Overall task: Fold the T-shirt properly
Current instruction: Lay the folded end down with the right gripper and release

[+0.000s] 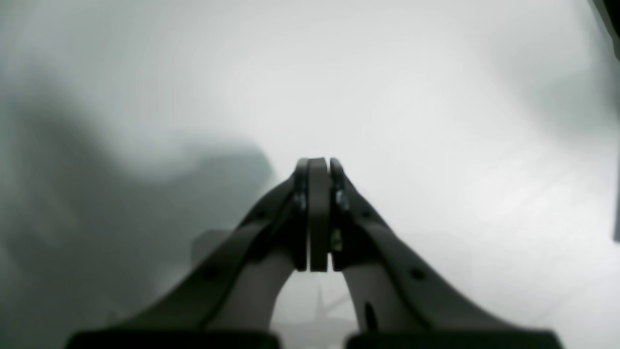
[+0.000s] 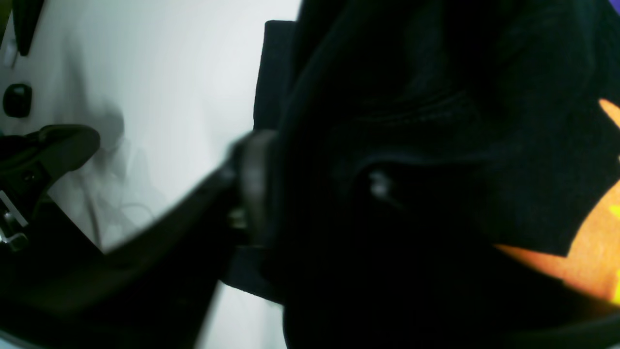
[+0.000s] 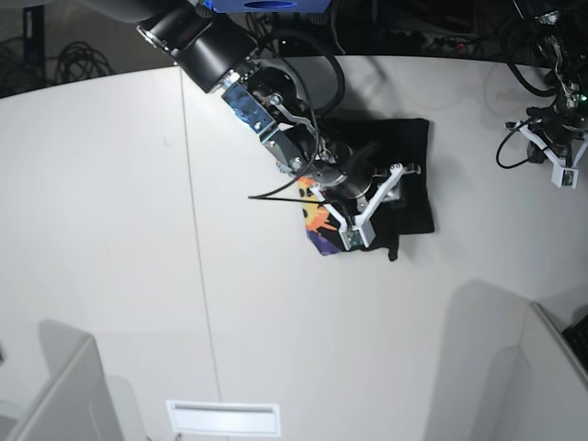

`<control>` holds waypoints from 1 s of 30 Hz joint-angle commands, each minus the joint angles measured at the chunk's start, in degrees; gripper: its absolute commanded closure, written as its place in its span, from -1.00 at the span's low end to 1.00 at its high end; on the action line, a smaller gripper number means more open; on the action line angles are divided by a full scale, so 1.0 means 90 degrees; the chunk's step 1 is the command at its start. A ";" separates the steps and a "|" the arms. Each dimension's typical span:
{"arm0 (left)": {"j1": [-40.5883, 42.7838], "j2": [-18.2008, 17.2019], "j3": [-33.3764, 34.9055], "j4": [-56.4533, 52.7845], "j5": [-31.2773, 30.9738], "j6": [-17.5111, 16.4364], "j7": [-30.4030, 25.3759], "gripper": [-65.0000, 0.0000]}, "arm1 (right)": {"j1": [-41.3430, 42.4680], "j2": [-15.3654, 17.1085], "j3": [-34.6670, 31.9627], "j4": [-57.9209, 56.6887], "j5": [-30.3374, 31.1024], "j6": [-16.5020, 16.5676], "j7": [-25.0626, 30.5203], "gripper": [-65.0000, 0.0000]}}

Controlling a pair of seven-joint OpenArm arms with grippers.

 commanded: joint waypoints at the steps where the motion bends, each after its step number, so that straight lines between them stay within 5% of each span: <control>1: -0.0020 -0.0118 -0.0056 0.0078 -0.0052 0.0024 -0.0077 1.00 | 0.0119 -0.0111 0.0009 0.0099 0.0032 0.0047 0.0137 -0.02; 19: -0.0010 -0.0108 -0.0066 0.0078 -0.0052 0.0024 -0.0077 1.00 | 0.0793 -0.0140 -0.2101 0.0021 0.0042 0.0086 0.0752 -0.15; 25: -0.0069 -0.0108 -0.0066 0.0069 -0.0052 0.0024 -0.0077 1.00 | 0.1389 -0.0121 -0.2980 0.0383 0.0960 0.0496 0.0703 -0.15; 30: -0.0059 -0.0088 -0.0066 0.0098 -0.0091 0.0024 -0.0077 1.00 | 0.1545 0.0299 -0.2931 0.1125 0.0999 0.0486 0.0537 -0.13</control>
